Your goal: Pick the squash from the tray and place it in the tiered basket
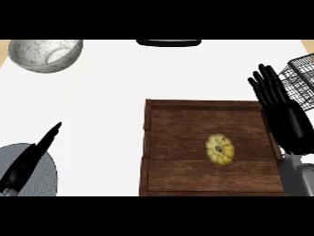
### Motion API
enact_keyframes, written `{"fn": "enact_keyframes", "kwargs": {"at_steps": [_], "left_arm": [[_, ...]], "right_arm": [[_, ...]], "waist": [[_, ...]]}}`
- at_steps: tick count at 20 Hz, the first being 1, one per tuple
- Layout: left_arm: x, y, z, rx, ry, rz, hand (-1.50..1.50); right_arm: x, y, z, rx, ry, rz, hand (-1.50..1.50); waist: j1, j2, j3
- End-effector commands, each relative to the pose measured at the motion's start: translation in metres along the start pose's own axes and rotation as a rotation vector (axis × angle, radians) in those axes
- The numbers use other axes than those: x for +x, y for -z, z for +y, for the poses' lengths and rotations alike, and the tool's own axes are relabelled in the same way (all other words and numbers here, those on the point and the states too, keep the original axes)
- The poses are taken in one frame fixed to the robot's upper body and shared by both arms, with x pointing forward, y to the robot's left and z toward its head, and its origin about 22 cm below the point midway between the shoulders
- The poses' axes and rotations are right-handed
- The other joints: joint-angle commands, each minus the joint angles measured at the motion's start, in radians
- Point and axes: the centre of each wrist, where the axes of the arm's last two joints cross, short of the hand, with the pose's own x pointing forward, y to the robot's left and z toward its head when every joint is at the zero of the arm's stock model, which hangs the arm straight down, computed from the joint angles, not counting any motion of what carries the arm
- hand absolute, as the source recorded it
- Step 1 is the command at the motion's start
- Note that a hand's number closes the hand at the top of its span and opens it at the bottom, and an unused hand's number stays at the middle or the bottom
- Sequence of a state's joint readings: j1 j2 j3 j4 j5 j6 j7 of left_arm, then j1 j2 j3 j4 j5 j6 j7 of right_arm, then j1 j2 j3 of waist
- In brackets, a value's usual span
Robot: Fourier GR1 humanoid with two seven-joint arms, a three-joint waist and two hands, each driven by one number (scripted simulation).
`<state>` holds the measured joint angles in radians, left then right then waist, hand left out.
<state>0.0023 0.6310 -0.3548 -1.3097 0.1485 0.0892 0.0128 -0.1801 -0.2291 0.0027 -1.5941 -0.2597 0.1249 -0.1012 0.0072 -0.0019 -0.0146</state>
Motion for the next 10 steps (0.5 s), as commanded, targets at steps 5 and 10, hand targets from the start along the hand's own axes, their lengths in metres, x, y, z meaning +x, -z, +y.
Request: {"fn": "enact_keyframes", "kwargs": {"at_steps": [5, 10], "left_arm": [[0.091, 0.031, -0.029, 0.187, -0.218, -0.385, 0.00], [0.124, 0.033, -0.055, 0.200, -0.352, -0.467, 0.00]], "right_arm": [[0.061, 0.064, 0.021, 0.447, -0.043, -0.049, 1.50], [0.013, 0.056, 0.007, 0.447, 0.119, 0.250, -1.50]], "waist": [[0.046, -0.001, 0.012], [0.036, 0.010, 0.015]]}}
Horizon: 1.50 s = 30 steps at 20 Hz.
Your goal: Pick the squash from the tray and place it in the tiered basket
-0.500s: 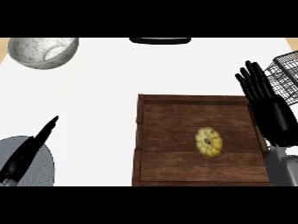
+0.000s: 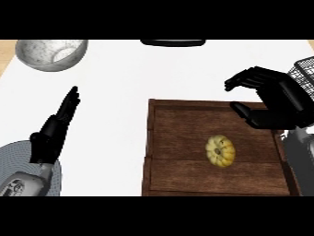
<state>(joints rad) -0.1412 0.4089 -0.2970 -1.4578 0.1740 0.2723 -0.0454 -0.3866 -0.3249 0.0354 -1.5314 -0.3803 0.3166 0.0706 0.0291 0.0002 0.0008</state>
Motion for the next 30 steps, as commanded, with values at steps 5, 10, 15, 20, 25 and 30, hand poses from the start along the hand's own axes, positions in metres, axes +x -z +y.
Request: {"fn": "enact_keyframes", "kwargs": {"at_steps": [5, 10, 15, 20, 25, 30], "left_arm": [[0.020, 0.006, -0.030, 0.076, -0.097, -0.059, 0.00], [0.034, 0.015, -0.032, 0.105, -0.074, -0.060, 0.00], [0.022, 0.007, -0.043, 0.088, -0.082, -0.053, 0.00], [0.029, 0.014, -0.047, 0.061, -0.082, -0.052, 0.00], [0.027, 0.011, -0.031, 0.095, -0.096, -0.062, 0.00], [0.037, 0.010, -0.038, 0.100, -0.082, -0.053, 0.00]], "right_arm": [[0.008, 0.004, -0.031, 0.480, 0.155, 0.140, -1.50], [0.087, 0.010, -0.066, 0.634, -0.144, 0.108, -1.50], [0.170, 0.020, -0.026, 0.827, -0.666, 0.154, -1.50], [0.219, 0.019, 0.035, 0.907, -1.080, 0.116, -1.50], [0.211, 0.001, 0.086, 0.967, -1.312, 0.137, -1.50], [0.189, -0.011, 0.123, 1.012, -1.375, 0.178, -1.50]], "waist": [[-0.019, -0.001, 0.000], [-0.030, -0.003, -0.001], [-0.028, -0.011, -0.003], [-0.015, -0.003, -0.003], [-0.022, -0.006, -0.003], [-0.030, -0.007, -0.003]]}}
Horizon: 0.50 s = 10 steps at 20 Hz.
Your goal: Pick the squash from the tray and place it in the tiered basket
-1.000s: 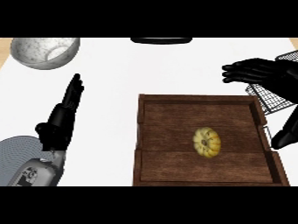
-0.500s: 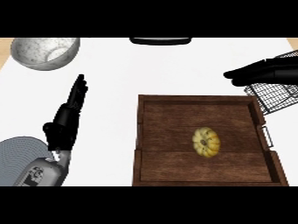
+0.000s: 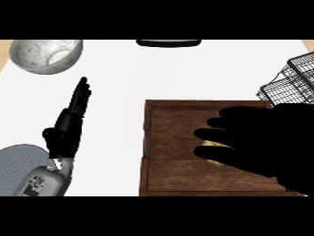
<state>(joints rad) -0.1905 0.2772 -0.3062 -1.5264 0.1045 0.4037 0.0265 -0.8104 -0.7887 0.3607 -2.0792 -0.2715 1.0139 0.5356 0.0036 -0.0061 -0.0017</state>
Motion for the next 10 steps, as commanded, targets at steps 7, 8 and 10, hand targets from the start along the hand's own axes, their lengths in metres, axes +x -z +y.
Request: {"fn": "enact_keyframes", "kwargs": {"at_steps": [7, 8, 10], "left_arm": [[-0.013, -0.009, -0.008, 0.006, 0.018, 0.017, 0.00], [0.003, -0.002, -0.003, -0.011, -0.009, 0.017, 0.00], [-0.007, -0.005, 0.004, 0.006, 0.003, 0.006, 0.00]], "right_arm": [[0.037, 0.046, 0.011, 0.092, -0.125, 0.077, -1.50], [0.044, 0.046, 0.028, 0.100, -0.126, 0.083, -1.50], [0.054, 0.058, 0.034, 0.143, -0.145, 0.107, -1.50]], "waist": [[0.002, 0.004, 0.000], [-0.001, 0.003, 0.001], [-0.004, 0.001, 0.000]]}}
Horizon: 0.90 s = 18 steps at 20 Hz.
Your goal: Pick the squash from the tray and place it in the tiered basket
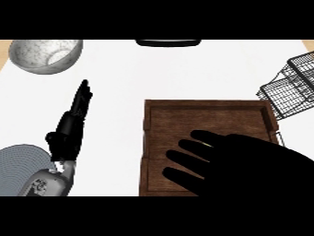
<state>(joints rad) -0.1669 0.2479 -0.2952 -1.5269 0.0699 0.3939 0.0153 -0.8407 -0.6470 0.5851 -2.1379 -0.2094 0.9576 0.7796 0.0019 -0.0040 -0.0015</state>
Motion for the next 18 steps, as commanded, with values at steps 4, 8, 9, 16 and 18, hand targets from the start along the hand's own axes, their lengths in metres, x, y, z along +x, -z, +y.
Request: {"fn": "enact_keyframes", "kwargs": {"at_steps": [4, 8, 9, 16, 18], "left_arm": [[0.010, -0.010, 0.002, -0.010, 0.000, 0.005, 0.00], [-0.002, -0.008, -0.007, 0.007, 0.019, -0.007, 0.00], [0.002, 0.003, 0.002, 0.004, 0.019, 0.004, 0.00], [0.007, 0.004, -0.001, -0.008, -0.009, 0.005, 0.00], [0.014, -0.003, 0.006, -0.004, -0.002, -0.007, 0.00]], "right_arm": [[0.015, 0.008, 0.017, 0.141, -0.114, 0.101, -1.50], [0.006, 0.004, 0.004, 0.133, -0.121, 0.156, -1.50], [0.008, 0.003, 0.020, 0.154, -0.129, 0.155, -1.50], [0.009, 0.021, 0.011, 0.116, -0.192, 0.204, -1.50], [0.003, 0.017, 0.018, 0.146, -0.213, 0.234, -1.50]], "waist": [[-0.004, -0.003, 0.000], [-0.007, -0.001, 0.000], [-0.010, 0.001, 0.001], [0.003, 0.002, 0.001], [0.008, 0.002, 0.001]]}}
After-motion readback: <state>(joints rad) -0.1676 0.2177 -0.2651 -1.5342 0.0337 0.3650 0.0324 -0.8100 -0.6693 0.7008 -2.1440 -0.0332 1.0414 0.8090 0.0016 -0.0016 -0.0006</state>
